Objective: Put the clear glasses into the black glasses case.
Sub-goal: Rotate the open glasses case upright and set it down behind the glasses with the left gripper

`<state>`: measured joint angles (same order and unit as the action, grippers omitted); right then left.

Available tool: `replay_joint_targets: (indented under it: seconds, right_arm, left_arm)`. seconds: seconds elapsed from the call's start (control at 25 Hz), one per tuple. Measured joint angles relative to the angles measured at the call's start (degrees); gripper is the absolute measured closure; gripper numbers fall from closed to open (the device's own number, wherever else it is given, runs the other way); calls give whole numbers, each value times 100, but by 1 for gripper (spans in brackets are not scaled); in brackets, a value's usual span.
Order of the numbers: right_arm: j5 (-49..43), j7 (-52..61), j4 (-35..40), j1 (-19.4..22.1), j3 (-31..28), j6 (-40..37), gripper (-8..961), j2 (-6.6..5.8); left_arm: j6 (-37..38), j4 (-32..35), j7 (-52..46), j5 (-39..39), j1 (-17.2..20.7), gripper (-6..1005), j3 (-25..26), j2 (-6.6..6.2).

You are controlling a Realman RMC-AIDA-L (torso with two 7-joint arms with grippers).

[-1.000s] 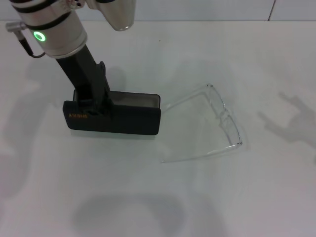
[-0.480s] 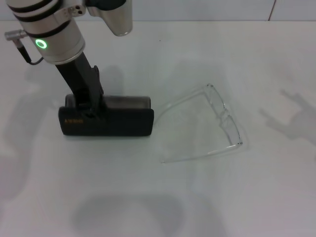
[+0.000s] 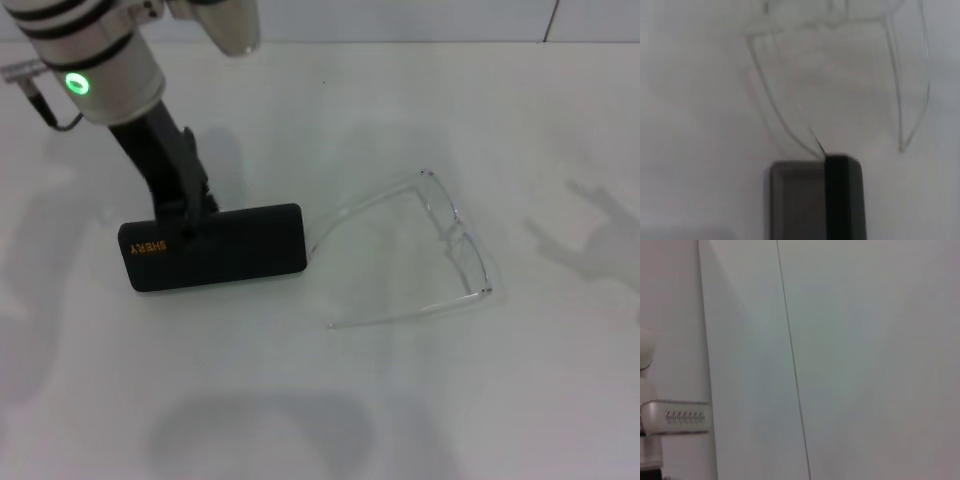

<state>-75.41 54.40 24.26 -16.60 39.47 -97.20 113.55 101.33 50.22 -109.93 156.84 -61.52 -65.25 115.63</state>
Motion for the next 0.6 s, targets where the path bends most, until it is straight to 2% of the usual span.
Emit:
replay_joint_targets:
  seconds: [0.28, 0.4, 0.6]
  right_arm:
    - [-20, -83, 8, 26, 0, -1, 87, -33]
    - [-18, -169, 9, 26, 0, -1, 87, -43]
    - [-197, -363, 21, -94, 53, 5, 88, -143]
  left_arm:
    - [63, 447, -463, -19, -189, 595, 934, -9]
    - [62, 578, -914, -77, -228, 592, 1140, -13]
    - [-153, 660, -2549, -243, -222, 592, 1232, -13]
